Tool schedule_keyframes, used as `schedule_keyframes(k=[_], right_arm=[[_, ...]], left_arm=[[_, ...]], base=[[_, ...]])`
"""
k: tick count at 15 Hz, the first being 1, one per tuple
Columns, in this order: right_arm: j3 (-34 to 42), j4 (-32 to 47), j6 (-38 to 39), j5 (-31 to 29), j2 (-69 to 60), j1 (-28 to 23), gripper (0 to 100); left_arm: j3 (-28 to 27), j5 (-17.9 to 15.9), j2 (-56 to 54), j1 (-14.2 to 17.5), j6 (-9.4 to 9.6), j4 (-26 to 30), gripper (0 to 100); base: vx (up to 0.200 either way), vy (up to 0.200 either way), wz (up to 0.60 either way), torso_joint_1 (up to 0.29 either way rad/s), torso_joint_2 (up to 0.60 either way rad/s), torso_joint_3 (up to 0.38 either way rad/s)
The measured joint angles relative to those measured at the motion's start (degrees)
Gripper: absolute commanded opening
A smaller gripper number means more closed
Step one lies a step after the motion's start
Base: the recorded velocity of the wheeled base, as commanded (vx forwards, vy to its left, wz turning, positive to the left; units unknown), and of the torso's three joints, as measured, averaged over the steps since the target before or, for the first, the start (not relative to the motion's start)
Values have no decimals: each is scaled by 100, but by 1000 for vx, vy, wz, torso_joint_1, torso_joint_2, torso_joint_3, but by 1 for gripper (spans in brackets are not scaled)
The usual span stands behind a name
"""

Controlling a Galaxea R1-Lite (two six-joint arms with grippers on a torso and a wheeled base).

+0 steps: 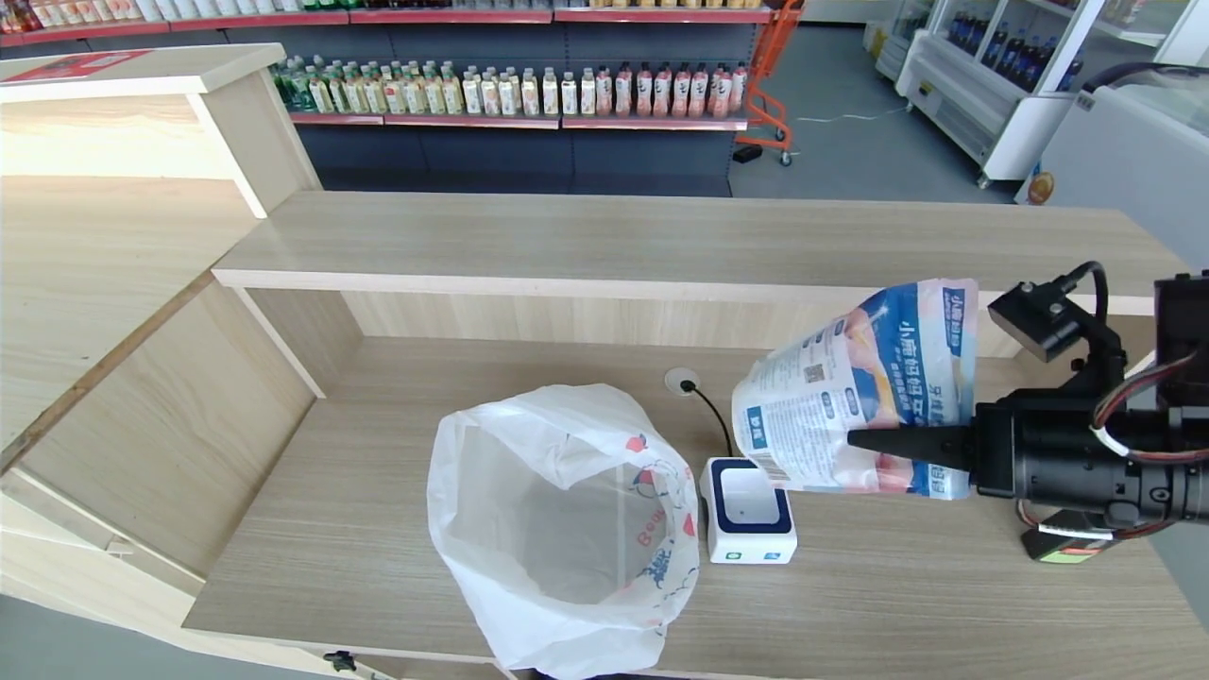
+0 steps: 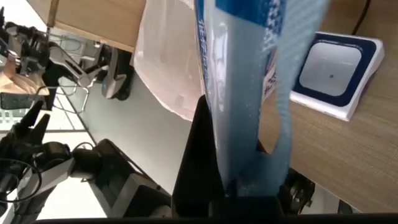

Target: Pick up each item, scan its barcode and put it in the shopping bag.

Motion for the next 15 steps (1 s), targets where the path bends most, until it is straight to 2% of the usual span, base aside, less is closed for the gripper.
schedule_keyframes(k=[3,5,9,15], right_arm=[[22,545,66,-26,-223,215,0],[60,552,73,-26,-215,283,0],[154,541,76,-26,-171,317,0],[221,545,76,-171,16,525,0]], left_arm=[[0,-2,0,2,16,0,100],[0,-2,0,-2,16,0,100],[0,-5,0,9,9,0,100],[0,0,0,2,9,0,100]], base=[[0,0,0,0,0,0],[0,0,0,0,0,0],[0,200,0,-4,0,5],[0,0,0,0,0,0]])
